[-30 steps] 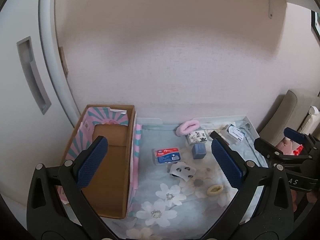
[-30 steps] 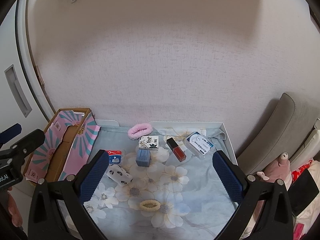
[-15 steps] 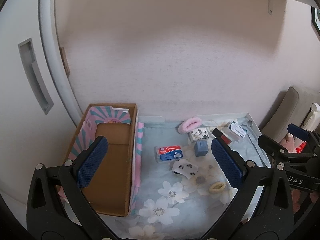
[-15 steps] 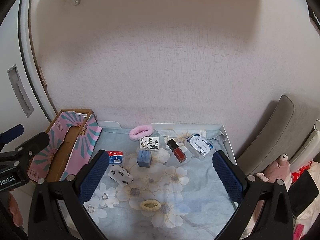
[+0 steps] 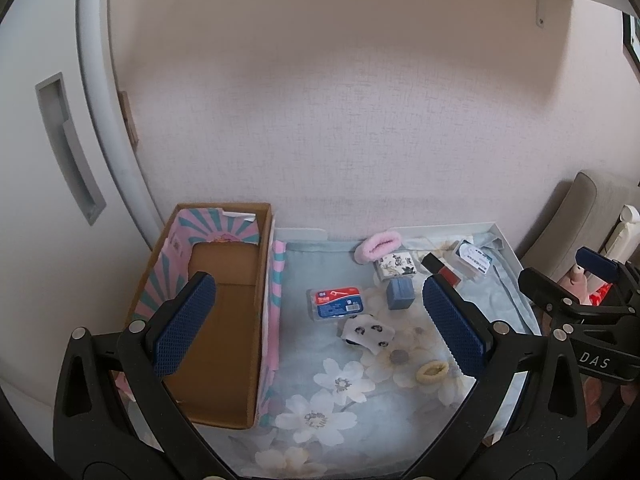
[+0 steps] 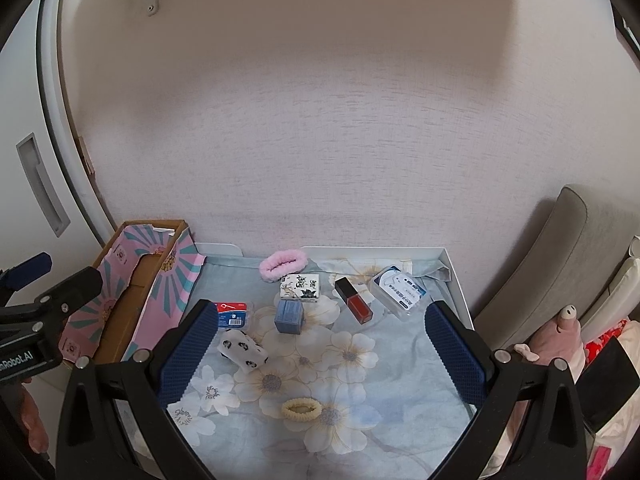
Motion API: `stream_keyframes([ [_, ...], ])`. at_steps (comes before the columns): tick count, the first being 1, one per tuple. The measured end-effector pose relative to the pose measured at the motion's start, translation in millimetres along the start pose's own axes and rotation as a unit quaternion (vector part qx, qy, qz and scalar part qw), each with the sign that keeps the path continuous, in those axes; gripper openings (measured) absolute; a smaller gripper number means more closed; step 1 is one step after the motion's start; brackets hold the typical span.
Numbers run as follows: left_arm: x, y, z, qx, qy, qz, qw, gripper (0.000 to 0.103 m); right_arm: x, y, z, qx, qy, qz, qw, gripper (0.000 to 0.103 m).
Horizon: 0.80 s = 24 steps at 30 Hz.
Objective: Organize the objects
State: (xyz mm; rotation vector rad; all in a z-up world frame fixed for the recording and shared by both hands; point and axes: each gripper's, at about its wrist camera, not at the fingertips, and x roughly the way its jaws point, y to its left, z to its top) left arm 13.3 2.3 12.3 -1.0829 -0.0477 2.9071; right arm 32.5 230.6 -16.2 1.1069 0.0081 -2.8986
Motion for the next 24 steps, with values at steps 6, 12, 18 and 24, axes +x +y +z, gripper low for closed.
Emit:
stream_keyframes([
  [6,0.5,-3.4,-2.3,-0.002,0.004,-0.002,1.0,0.103,-0.4,-1.8,-1.7,0.0,0.002,0.001,1.0,0.103],
  [12,3.4,-11.7,-8.4,-0.002,0.012,-0.014,0.9998,0.103,2.8,-15.1,-9.8,0.004,0.013,0.001,1.0,0.103],
  [18,19.3,-22.6,-22.5,-0.011,0.04,-0.02,0.9989,0.103,22.2,-32.4,-25.6,-0.008,0.046,0.0,0.999,0.103],
  [24,52.1,-32.9,-49.2,-0.027,0.088,-0.018,0.9956,0.102,48.3,-48.8,-42.5,-0.029,0.063,0.016,0.997,0.102],
])
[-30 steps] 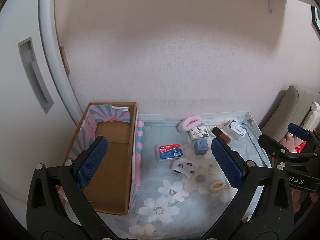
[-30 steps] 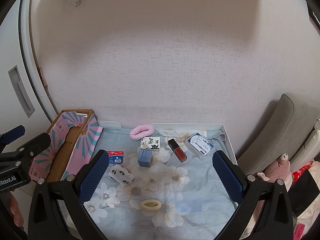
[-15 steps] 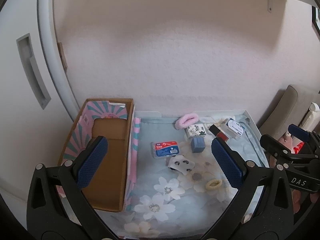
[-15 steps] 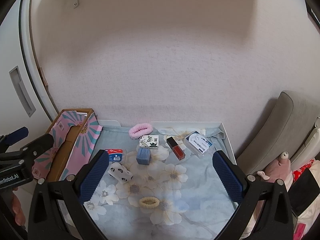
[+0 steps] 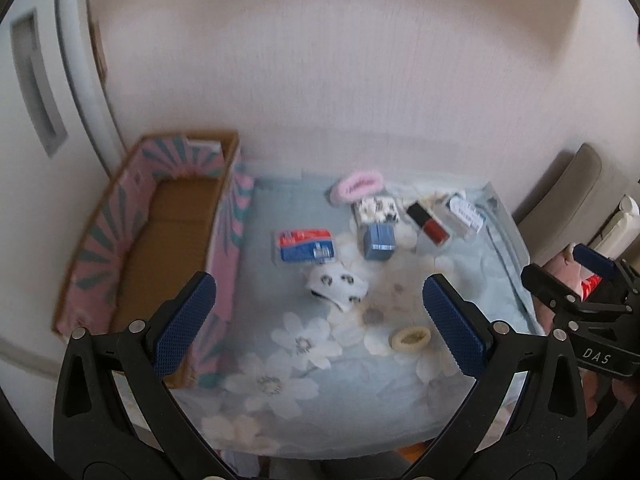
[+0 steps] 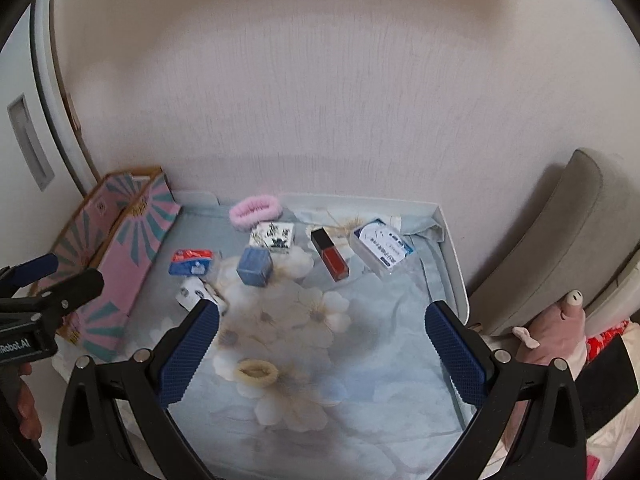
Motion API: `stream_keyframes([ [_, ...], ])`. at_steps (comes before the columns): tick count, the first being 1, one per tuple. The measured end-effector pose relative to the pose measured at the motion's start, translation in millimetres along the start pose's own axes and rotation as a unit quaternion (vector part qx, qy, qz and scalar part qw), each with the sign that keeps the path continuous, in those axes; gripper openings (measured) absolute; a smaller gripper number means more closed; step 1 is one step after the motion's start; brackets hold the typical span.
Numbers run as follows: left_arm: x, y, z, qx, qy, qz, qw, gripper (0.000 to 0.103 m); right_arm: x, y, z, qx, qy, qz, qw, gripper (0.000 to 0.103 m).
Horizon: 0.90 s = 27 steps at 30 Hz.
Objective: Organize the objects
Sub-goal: 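Grasp the panda sock with the left tool while the right tool grasps the red lipstick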
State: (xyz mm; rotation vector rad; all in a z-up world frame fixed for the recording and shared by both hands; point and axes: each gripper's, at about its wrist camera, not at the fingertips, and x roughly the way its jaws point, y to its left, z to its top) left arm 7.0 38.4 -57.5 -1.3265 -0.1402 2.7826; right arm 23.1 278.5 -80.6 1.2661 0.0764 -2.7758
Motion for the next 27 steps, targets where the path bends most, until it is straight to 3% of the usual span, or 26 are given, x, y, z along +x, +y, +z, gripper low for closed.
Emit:
stream_keyframes([
  [6,48.0,-13.6,-18.1,0.005,0.034,0.007,0.9994,0.103,50.2,-13.9,-9.6,-0.029,0.019,0.008,0.999,0.099],
  [10,84.6,-17.4,-26.6,-0.012,0.059,0.004,0.9982,0.102,90.9,-21.0,-11.7,-0.043,0.041,0.02,0.998,0.086],
  [17,135.1,-20.8,-31.2,-0.035,0.064,0.015,0.9972,0.1,148.8,-26.2,-4.1,-0.078,0.053,0.038,0.995,0.073],
  [25,164.5,-16.6,-31.9,-0.048,0.069,0.019,0.9963,0.098,190.6,-26.7,19.8,-0.099,0.048,0.061,0.992,0.059],
  [27,168.9,-15.9,-31.5,-0.048,0.069,0.022,0.9963,0.093,196.1,-23.7,24.0,-0.106,0.046,0.066,0.991,0.055],
])
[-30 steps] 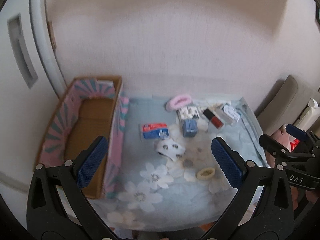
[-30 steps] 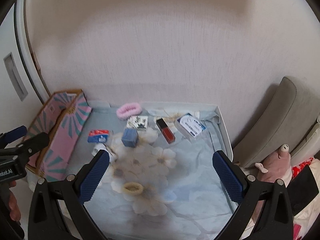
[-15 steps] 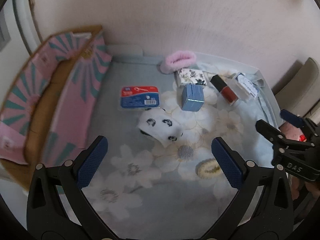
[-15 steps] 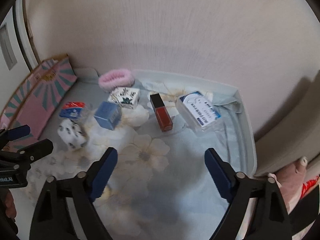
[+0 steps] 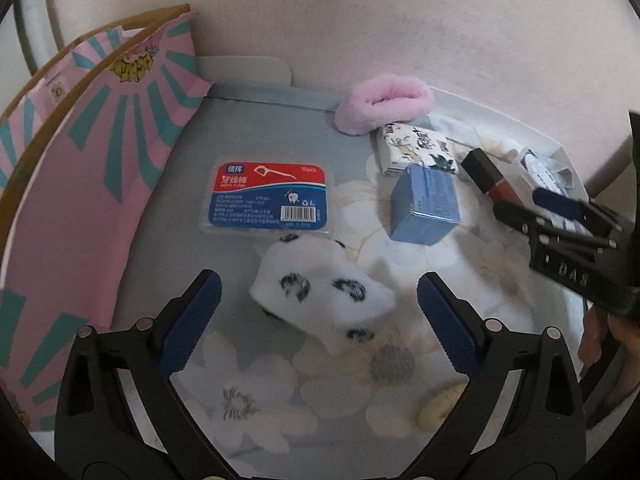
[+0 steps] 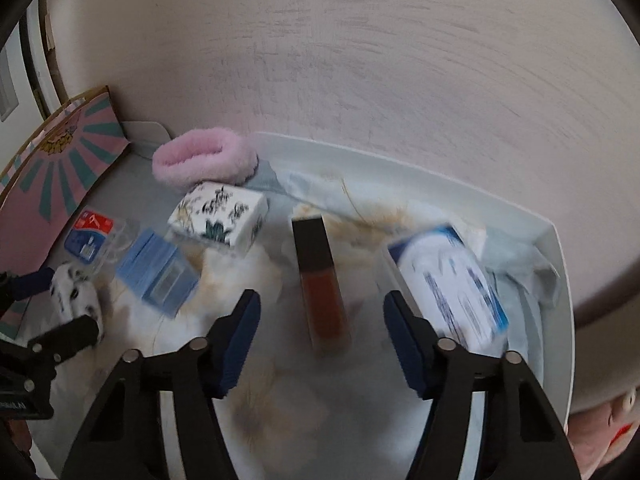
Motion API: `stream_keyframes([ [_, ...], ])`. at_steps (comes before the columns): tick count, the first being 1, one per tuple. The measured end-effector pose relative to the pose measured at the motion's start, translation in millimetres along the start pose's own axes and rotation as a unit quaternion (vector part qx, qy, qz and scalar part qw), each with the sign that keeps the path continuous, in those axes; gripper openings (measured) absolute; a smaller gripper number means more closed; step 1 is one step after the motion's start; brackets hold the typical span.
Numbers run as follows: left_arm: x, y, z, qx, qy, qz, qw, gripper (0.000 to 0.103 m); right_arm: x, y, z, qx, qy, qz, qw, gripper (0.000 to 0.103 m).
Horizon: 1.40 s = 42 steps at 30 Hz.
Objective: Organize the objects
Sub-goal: 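Grasp the panda sock with the left tool while the right tool grasps the red lipstick, then carry the sock and lipstick with both tools over the cardboard box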
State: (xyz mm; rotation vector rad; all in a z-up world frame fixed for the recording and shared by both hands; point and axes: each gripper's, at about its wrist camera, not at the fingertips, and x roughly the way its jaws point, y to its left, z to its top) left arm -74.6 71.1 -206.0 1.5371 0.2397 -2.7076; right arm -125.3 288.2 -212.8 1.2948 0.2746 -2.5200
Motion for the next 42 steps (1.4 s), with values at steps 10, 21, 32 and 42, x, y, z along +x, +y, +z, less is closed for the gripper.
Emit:
stream_keyframes([
  [10,5.2,-3.1,2.1,0.021,-0.003,-0.009,0.9997,0.058,17.3,4.2,2.2,-0.002,0.01,0.01,1.0,0.023],
  [21,-7.4,4.6,3.4,0.011,-0.012,-0.02,0.9997,0.052,-9.3,-0.3,-2.9,0.029,-0.001,0.003,1.0,0.018],
  [32,-85.1,3.1,27.6,0.033,-0.07,-0.021,0.9968,0.052,-127.2,8.4,12.9,0.089,-0.034,-0.029,0.995,0.018],
  [42,-178.8,5.9,64.3,0.065,-0.125,-0.019,0.9899,0.052,-207.4,36.5,24.3,0.108,-0.073,-0.051,0.99,0.018],
])
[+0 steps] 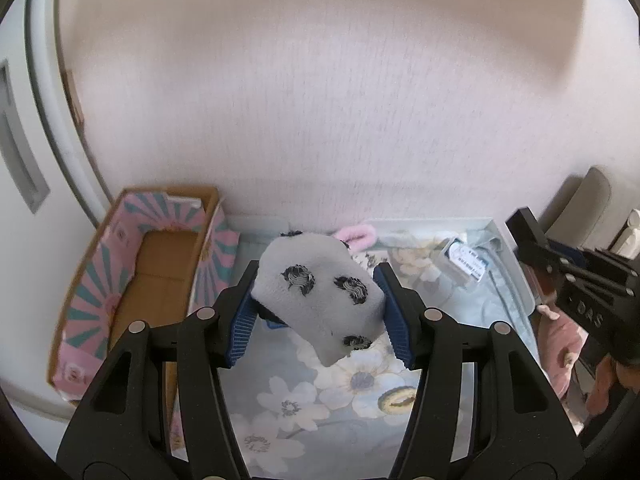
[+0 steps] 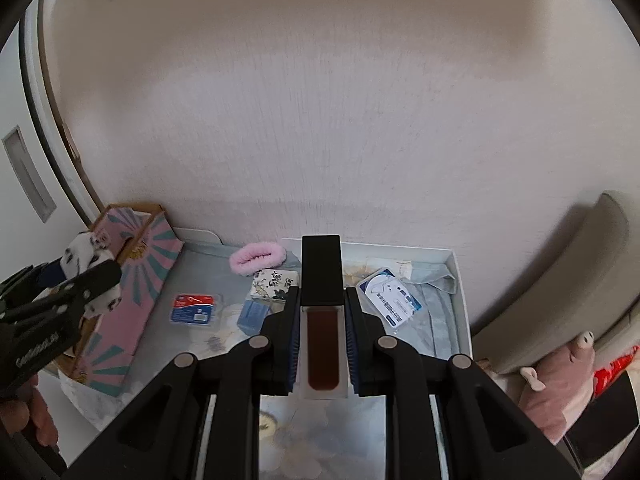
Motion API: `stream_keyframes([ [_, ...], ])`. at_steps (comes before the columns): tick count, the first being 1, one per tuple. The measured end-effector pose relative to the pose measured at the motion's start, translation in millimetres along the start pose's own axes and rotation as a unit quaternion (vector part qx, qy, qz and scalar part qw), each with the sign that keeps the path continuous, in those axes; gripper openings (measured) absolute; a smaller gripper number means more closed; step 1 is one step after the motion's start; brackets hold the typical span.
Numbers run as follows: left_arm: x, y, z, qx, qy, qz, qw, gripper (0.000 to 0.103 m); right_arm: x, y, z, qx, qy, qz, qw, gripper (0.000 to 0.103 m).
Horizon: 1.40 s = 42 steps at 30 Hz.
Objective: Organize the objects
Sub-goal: 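Carry the sock and lipstick with both tools over the cardboard box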
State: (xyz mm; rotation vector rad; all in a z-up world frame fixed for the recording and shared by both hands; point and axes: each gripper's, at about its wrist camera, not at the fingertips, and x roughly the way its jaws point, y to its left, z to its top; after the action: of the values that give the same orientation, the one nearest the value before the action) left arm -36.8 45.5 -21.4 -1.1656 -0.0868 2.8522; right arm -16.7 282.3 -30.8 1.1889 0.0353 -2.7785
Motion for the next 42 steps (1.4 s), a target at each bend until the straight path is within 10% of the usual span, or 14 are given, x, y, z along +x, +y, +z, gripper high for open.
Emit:
stream_keyframes([
  [20,-19.1,27.7,19.9,-0.005,0.003,-0.029,0.9996,0.052,-13.3,41.1,15.7,0.006,-0.022,-0.01,1.0,0.018],
  [42,-35.5,184.6,3.6,-0.129,0.016,0.106,0.9859,0.053,45.7,210.3,75.4,-0.142,-0.013,0.14,0.98,0.018],
])
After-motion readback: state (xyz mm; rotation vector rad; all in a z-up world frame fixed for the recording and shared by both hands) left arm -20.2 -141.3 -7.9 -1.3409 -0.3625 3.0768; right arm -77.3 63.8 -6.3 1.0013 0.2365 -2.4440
